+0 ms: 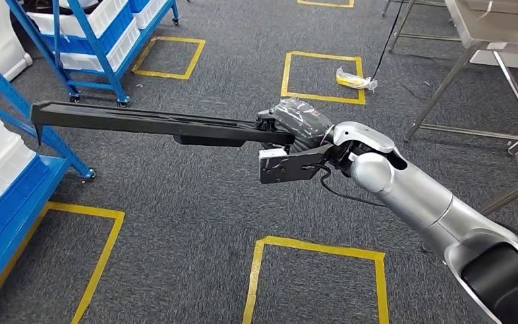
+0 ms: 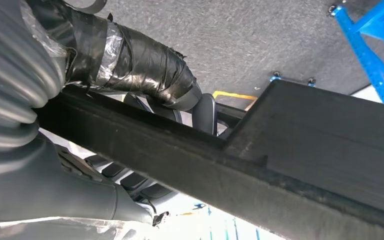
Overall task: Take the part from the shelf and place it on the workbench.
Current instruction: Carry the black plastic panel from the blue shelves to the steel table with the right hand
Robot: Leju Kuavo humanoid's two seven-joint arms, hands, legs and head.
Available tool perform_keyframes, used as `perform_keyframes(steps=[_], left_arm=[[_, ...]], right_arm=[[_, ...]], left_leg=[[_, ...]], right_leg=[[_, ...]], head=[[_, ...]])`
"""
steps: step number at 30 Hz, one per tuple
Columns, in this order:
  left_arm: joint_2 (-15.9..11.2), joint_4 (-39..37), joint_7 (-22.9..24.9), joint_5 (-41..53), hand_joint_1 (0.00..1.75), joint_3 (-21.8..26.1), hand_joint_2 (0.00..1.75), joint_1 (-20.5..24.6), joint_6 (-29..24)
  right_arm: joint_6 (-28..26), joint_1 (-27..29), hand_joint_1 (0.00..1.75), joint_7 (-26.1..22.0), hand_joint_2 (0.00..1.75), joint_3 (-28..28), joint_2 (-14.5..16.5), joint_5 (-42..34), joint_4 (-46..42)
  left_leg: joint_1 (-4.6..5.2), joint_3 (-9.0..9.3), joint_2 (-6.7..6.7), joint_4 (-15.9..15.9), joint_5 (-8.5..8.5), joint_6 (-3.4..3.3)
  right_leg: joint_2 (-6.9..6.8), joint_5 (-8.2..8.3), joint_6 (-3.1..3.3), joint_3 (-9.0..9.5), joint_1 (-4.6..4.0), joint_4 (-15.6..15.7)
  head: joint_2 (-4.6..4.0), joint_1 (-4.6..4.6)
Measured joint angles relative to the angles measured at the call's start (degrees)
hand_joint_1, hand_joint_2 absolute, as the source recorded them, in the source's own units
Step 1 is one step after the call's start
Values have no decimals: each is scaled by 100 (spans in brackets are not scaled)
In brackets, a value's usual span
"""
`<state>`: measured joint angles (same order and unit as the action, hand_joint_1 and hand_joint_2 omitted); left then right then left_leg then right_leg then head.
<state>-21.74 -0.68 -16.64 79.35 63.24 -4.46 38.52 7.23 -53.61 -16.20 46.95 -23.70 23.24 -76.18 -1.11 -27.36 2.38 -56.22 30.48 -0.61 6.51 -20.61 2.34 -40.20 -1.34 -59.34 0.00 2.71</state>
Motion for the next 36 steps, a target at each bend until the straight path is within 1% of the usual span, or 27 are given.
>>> perform_keyframes(steps=[1,2,4,5,6,7,8,9,10,11,12,14,15,17,19,20,21,22,23,24,26,28,30,31,32,34,36], left_arm=[[15,0,34,-16,0,20,175,14,-21],[36,-1,59,-27,0,37,175,23,-37],[72,-1,83,-34,0,63,175,22,-57],[86,0,86,-34,0,76,175,15,-62],[98,0,88,-35,0,89,175,8,-64],[108,-1,86,-38,0,102,175,6,-64],[120,-1,88,-43,0,115,175,5,-66],[128,-1,93,-50,0,125,175,6,-70],[132,-1,97,-56,0,132,175,7,-73],[134,0,96,-56,0,136,175,10,-71],[137,-1,89,-55,0,137,175,15,-65],[150,-1,66,-49,0,137,175,44,-46],[161,-2,55,-47,0,137,175,61,-39],[178,-2,39,-45,0,137,175,72,-29],[185,-2,39,-47,0,137,175,53,-35],[187,-2,48,-49,0,137,175,47,-42],[194,-2,66,-54,0,137,175,44,-54],[202,-2,85,-61,0,138,175,46,-68],[210,-2,101,-67,0,138,175,47,-77],[217,-2,109,-72,0,139,175,46,-84],[209,-2,88,-61,0,139,175,30,-84],[184,-1,28,-22,0,138,175,6,-76],[149,1,-60,58,0,137,175,-1,-74],[130,1,-115,106,0,137,175,-4,-74],[113,1,-172,154,0,137,175,-21,-72],[69,1,-259,211,0,134,175,-79,-78],[24,1,-295,233,0,132,175,-133,-107]], right_arm=[[0,-23,175,3,175,0,-1,14,15],[0,-50,175,5,175,1,1,28,32],[-1,-87,175,-1,175,2,7,45,62],[-2,-88,175,-5,175,2,8,50,76],[-3,-81,175,-8,175,3,6,54,92],[-4,-74,175,-9,175,3,3,57,107],[-5,-72,175,-9,175,3,1,59,119],[-7,-76,175,-10,175,3,-1,61,128],[-10,-84,175,-13,175,3,0,60,134],[-14,-92,175,-20,175,2,1,59,138],[-19,-96,175,-27,175,2,2,59,143],[-26,-98,175,-36,175,1,-15,59,148],[-28,-98,175,-35,175,-1,-31,59,148],[-31,-115,175,-33,175,-7,-56,60,144],[-35,-120,175,-38,175,-8,-52,59,142],[-36,-116,175,-39,175,-7,-48,58,143],[-36,-109,175,-40,175,-5,-45,58,148],[-36,-106,175,-39,175,-4,-45,58,154],[-36,-105,175,-38,175,-3,-45,58,159],[-38,-107,175,-37,175,-2,-45,59,164],[-61,-107,175,-36,175,-1,-45,87,166],[-108,-100,175,-25,175,3,-49,169,162],[-148,-110,175,10,175,2,-90,262,145],[-167,-126,175,35,175,0,-118,297,125],[-192,-151,175,63,175,-3,-147,331,98],[-253,-198,175,113,175,-9,-192,382,34],[-287,-215,175,146,175,-16,-263,418,-3]], left_leg=[[-7,-2,-76,47,-58,-28],[-18,-19,-156,89,-115,-51],[-10,-68,-311,108,-184,-72],[-11,-96,-388,105,-206,-64],[-18,-120,-461,100,-221,-52],[-30,-138,-530,91,-228,-35],[-47,-150,-598,75,-226,-9],[-63,-157,-664,50,-213,26],[-68,-168,-725,15,-191,71],[-64,-176,-780,-20,-169,117],[-60,-180,-833,-46,-151,158],[-69,-166,-936,-56,-135,223],[-93,-159,-922,-65,-106,256],[-132,-256,-674,-298,93,280],[-116,-605,-365,-997,457,239],[-89,-825,-306,-1405,604,212],[-58,-1004,-281,-1700,658,181],[-27,-1095,-268,-1794,594,141],[2,-1074,-247,-1650,416,94],[31,-963,-187,-1320,163,40],[65,-697,94,-634,-209,-58],[82,-565,248,-321,-269,-100],[77,-503,122,-174,-281,-108],[66,-470,46,-100,-311,-115],[54,-437,-33,-27,-345,-126],[50,-401,-198,40,-375,-139],[44,-398,-347,38,-363,-135]], right_leg=[[-85,-64,-31,-55,-6,-74],[-223,-214,-62,-150,-6,-273],[-504,-651,-126,-433,54,-1001],[-564,-809,-163,-552,102,-1358],[-594,-873,-200,-594,154,-1555],[-620,-827,-238,-512,204,-1510],[-667,-703,-278,-318,252,-1249],[-760,-581,-320,-70,286,-850],[-868,-499,-343,153,274,-483],[-947,-465,-330,296,256,-225],[-984,-484,-296,347,220,-113],[-898,-500,-173,327,172,-115],[-842,-496,-119,322,161,-108],[-736,-471,-18,328,155,-76],[-620,-450,51,325,126,-61],[-553,-445,72,319,102,-62],[-481,-441,85,317,76,-64],[-408,-440,93,319,52,-68],[-333,-440,97,324,34,-73],[-260,-441,100,330,22,-81],[-123,-438,98,315,18,-97],[16,-407,57,259,44,-102],[134,-366,-16,215,69,-83],[73,-400,-49,193,61,-113],[-49,-488,-79,144,50,-220],[-399,-828,-135,-107,56,-786],[-563,-1082,-196,-415,128,-1445]], head=[[0,4],[0,6],[0,8],[0,4],[0,4],[0,5],[0,5],[0,5],[0,5],[0,2],[0,-1],[0,-7],[0,-6],[0,-6],[0,-7],[0,-7],[0,-7],[0,-6],[0,-6],[0,-6],[0,-4],[0,-5],[0,-6],[0,-3],[0,-2],[0,0],[0,-1]])
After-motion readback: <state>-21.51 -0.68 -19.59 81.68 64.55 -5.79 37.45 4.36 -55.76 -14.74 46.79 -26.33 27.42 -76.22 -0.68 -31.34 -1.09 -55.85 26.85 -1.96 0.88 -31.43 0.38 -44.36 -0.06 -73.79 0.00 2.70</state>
